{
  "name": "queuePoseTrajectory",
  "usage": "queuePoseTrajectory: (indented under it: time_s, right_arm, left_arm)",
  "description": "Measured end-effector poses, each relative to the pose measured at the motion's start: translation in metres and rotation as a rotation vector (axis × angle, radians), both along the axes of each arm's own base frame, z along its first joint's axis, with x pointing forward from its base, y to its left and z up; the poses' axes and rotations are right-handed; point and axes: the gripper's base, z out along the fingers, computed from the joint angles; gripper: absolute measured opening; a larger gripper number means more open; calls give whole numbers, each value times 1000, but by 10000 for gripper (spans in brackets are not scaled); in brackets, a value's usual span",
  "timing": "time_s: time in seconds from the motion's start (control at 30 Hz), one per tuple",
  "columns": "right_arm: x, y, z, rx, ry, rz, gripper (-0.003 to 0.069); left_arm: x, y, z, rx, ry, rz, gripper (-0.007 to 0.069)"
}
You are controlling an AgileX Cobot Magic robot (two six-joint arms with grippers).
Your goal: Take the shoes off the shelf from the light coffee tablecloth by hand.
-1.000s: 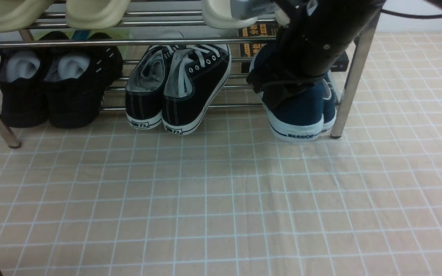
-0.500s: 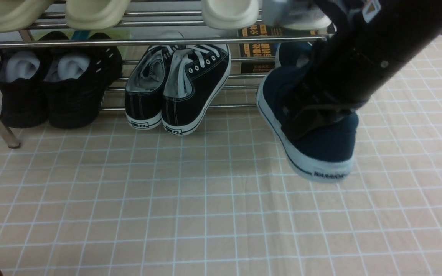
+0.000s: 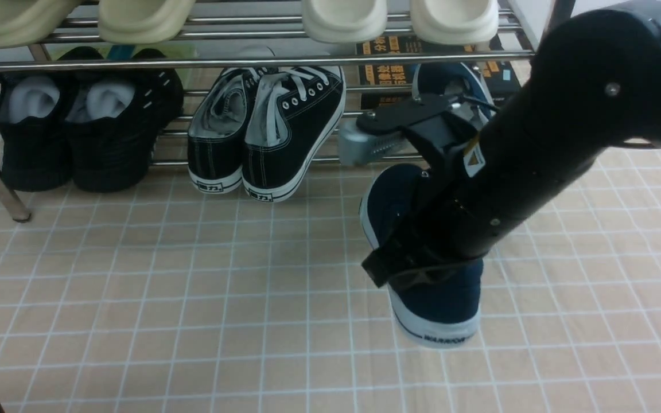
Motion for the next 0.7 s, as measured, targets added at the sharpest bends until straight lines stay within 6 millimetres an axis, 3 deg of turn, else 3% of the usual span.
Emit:
queuePoseTrajectory:
  time_s: [0.2,0.47,0.7]
  right_arm:
    - [14,9,-20,-12,-5,-30,49]
    - [31,23,-66,-74,48,-40,49]
    - [37,29,-84,-84,63,-47,50]
  left_arm:
    - [0,0,0,0,0,0,240]
    - [0,0,0,0,0,0,240]
    - [0,0,0,0,0,0,240]
